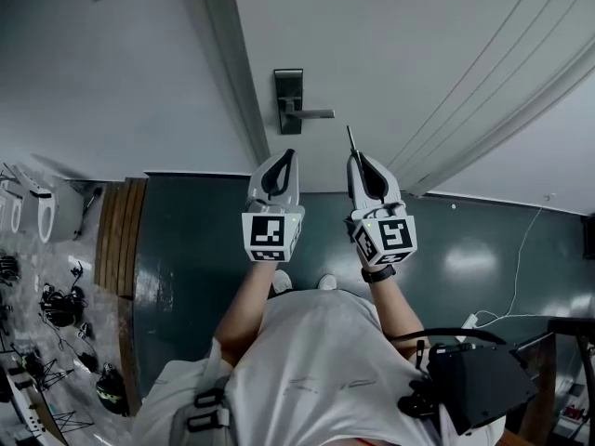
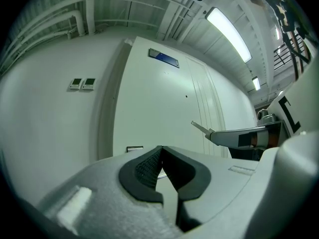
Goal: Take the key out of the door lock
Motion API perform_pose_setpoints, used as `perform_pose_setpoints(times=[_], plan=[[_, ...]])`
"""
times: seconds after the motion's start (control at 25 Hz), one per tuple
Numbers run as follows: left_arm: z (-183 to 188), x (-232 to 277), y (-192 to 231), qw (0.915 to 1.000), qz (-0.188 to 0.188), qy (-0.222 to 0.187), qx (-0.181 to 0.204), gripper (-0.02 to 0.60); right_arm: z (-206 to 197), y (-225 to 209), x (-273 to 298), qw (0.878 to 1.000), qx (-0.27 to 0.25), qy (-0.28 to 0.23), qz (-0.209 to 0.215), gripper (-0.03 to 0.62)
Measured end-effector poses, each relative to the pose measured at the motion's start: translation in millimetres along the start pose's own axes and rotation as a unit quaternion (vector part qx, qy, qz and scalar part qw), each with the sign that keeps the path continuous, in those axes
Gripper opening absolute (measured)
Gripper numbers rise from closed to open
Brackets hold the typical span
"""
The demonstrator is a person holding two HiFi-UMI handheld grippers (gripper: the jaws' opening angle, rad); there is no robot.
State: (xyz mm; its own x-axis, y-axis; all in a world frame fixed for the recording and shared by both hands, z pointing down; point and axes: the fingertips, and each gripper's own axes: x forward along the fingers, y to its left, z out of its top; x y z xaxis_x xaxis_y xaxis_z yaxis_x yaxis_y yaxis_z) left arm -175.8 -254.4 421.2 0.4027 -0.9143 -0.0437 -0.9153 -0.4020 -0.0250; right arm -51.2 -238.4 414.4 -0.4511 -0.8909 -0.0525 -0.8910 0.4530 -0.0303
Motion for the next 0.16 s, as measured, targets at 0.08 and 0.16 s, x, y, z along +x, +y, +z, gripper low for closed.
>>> perform_pose_setpoints(times=[0.08,0.16], plan=[[-1.7,4.8,-2.9,1.0000,-0.001,0.002,0.001,0.000,-1.7,-4.1,0.9,1.000,0.001,0.001,0.001,0.026],[-4.1,8.5,-4.9,1.0000,0.000,0.005,0.001,0.000,-4.6,-6.9,2.1,1.000,0.004,0.003,0.003,0.026]])
